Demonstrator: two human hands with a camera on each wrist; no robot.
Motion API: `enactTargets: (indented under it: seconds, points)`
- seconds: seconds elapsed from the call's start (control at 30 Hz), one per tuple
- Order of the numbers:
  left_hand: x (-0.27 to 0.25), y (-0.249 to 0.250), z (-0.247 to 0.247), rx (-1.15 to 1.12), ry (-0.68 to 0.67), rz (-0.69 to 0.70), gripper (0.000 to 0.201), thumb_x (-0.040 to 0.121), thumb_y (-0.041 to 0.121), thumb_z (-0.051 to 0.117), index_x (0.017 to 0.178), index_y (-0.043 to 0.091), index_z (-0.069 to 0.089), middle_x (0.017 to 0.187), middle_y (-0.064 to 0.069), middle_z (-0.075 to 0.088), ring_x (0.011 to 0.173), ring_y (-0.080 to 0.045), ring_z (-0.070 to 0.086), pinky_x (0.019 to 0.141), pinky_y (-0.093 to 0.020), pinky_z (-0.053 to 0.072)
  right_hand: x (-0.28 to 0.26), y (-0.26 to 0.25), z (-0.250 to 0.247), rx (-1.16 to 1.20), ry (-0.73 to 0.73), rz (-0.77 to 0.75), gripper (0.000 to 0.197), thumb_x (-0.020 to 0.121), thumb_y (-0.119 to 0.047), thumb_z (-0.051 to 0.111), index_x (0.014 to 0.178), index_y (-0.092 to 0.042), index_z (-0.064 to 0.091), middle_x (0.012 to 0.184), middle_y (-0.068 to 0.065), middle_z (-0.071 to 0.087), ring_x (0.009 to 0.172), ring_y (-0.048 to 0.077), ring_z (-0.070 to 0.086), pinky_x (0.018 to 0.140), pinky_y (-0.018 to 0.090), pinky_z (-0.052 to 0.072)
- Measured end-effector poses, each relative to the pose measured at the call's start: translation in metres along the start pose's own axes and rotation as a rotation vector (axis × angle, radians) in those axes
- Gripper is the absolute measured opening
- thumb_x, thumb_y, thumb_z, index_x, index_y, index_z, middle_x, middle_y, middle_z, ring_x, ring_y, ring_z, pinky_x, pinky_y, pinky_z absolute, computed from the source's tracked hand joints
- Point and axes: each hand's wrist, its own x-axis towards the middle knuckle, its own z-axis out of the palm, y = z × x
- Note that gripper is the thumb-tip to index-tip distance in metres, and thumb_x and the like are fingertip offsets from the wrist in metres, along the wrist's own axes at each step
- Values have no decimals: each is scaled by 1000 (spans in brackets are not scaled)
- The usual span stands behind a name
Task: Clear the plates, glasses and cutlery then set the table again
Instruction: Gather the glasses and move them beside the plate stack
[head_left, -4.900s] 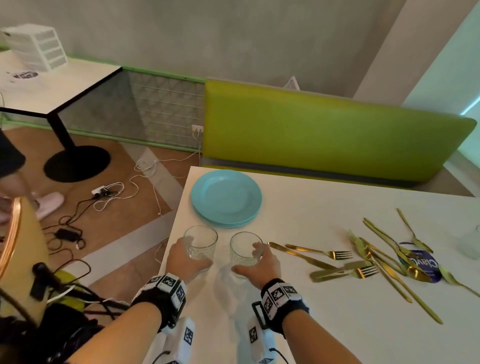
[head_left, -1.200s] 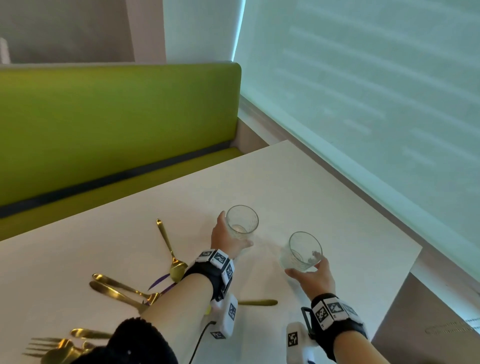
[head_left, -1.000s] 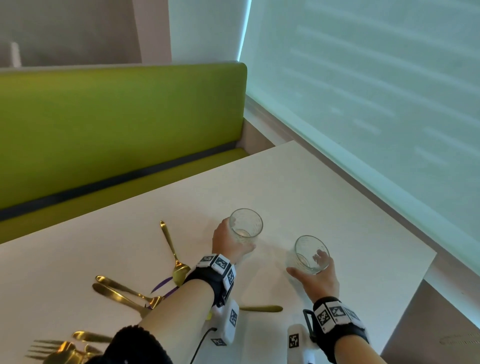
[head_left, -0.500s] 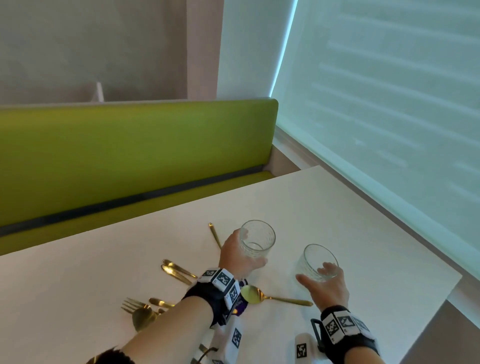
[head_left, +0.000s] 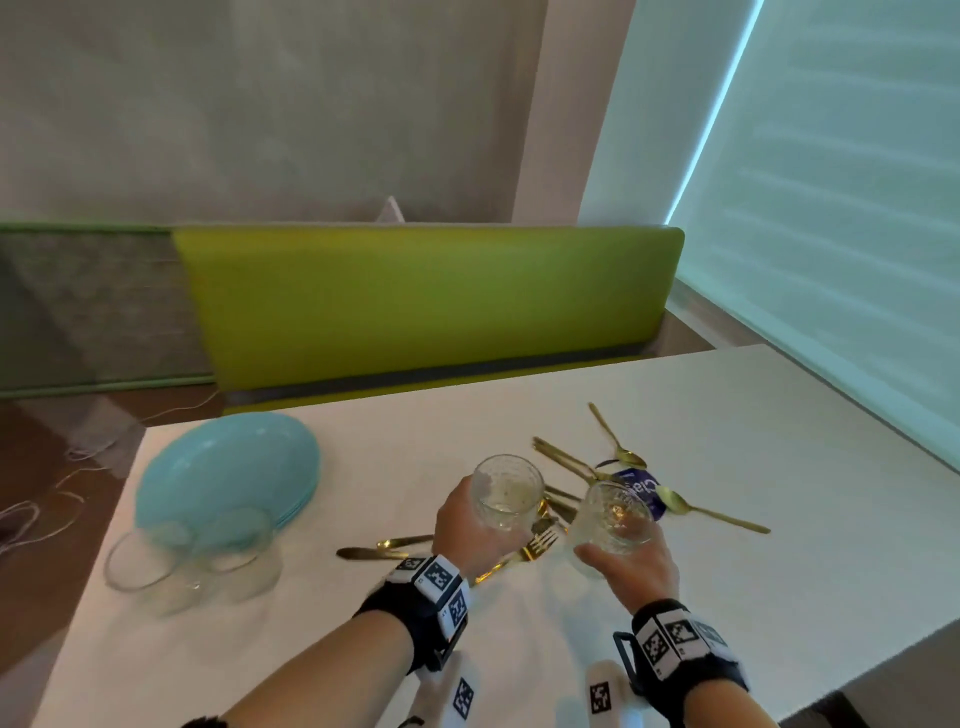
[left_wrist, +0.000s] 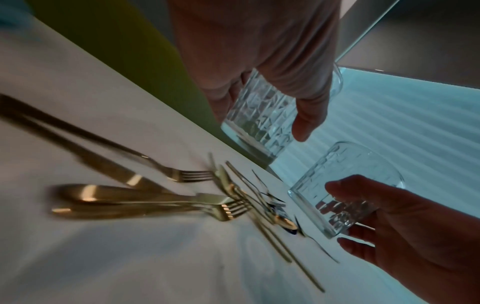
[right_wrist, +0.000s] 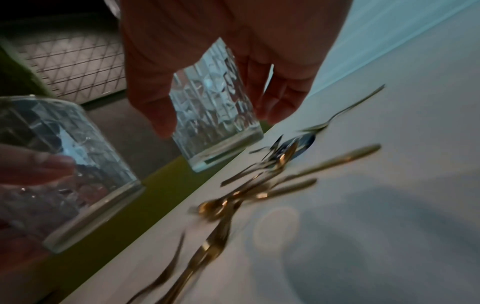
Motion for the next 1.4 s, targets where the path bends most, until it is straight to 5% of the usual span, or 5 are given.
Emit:
enactTargets:
  seconds: [0.3, 0.67, 1.2, 1.4]
  points:
    - [-75, -98, -101, -33, 145, -157, 91, 57, 30, 85, 136, 14, 44, 137, 0, 53, 124, -16, 51, 100, -21, 39, -100, -25, 110, -127, -264, -116, 72, 60, -20, 87, 123, -12, 52, 105, 0, 58, 104, 22, 56, 90, 25, 41]
    - [-131, -176, -183, 5, 325, -325, 94, 63, 29, 85, 142, 14, 37, 143, -1, 48, 131, -17, 47, 106, -25, 36, -161, -40, 196, -295, -516, -225, 80, 60, -25, 85, 129, -15, 45, 121, 1, 59, 114, 20, 53, 91, 24, 40]
    - [-145, -213, -218, 26, 374, -463, 90, 63, 23, 85, 140, 16, 39, 142, -2, 49, 131, -21, 47, 104, -25, 37, -194, -47, 240, -401, -640, -262, 81, 61, -28, 80, 131, -20, 41, 125, 0, 54, 115, 18, 49, 91, 23, 41]
    - [-142, -219, -219, -53, 414, -484, 92, 61, 16, 87, 140, 15, 40, 142, -3, 50, 132, -21, 46, 106, -27, 36, -196, -46, 248, -383, -657, -254, 81, 61, -28, 81, 131, -22, 41, 125, 3, 52, 110, 18, 52, 82, 16, 37]
